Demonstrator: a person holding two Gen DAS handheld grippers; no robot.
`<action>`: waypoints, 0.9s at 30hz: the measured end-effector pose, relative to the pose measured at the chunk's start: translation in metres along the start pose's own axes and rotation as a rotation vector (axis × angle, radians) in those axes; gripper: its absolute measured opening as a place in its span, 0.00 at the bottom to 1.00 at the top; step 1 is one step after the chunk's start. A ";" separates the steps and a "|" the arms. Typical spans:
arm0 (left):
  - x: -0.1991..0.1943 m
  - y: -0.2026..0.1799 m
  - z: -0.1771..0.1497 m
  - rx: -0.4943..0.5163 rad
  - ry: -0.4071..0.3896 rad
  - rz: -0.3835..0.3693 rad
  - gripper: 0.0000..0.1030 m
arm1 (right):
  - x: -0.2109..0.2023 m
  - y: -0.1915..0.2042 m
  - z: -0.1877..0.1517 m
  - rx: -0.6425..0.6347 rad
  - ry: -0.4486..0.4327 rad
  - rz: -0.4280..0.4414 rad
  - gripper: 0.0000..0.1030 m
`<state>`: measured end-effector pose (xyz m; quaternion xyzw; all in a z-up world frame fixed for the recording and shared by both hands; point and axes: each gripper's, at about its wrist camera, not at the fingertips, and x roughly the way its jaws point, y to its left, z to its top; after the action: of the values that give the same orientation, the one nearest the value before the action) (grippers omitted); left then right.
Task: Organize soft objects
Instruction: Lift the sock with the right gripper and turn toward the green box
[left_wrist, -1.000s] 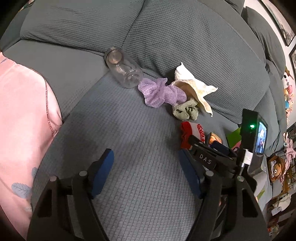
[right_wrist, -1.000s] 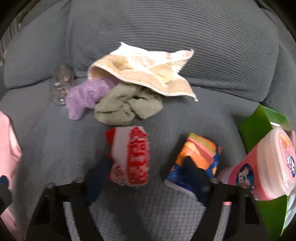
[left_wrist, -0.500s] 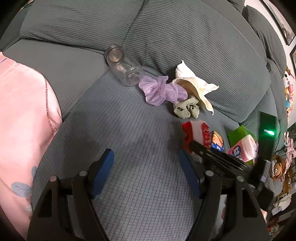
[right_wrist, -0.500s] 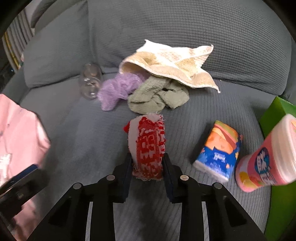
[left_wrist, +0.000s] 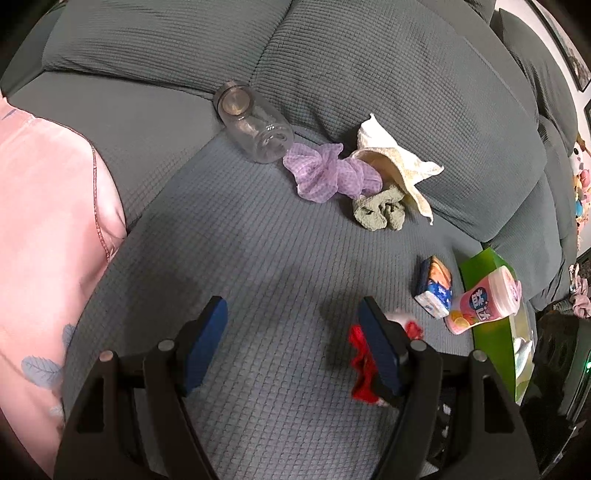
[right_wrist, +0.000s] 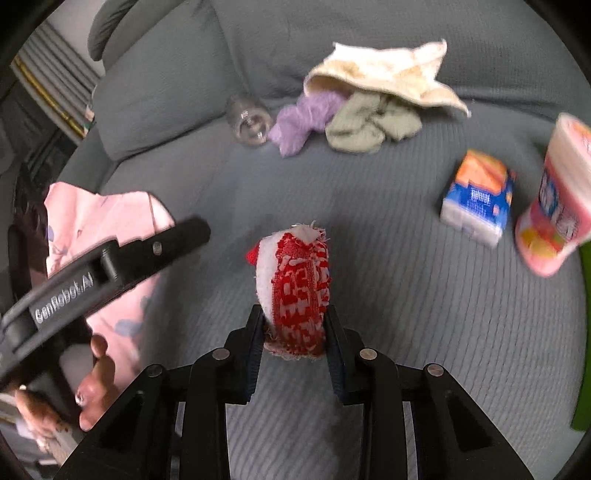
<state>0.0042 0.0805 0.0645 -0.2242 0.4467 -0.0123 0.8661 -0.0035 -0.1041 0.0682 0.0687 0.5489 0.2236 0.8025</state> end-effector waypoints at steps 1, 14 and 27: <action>0.001 0.000 -0.001 0.002 0.003 0.003 0.69 | 0.003 -0.003 0.000 0.008 0.007 0.002 0.31; 0.009 -0.017 -0.010 0.066 0.035 0.034 0.69 | -0.019 -0.028 0.003 0.115 -0.056 -0.045 0.56; 0.031 -0.051 -0.036 0.217 0.125 0.013 0.69 | -0.062 -0.047 0.004 0.173 -0.200 0.028 0.57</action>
<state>0.0038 0.0144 0.0426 -0.1250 0.4974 -0.0691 0.8557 -0.0048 -0.1728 0.1054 0.1672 0.4823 0.1788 0.8411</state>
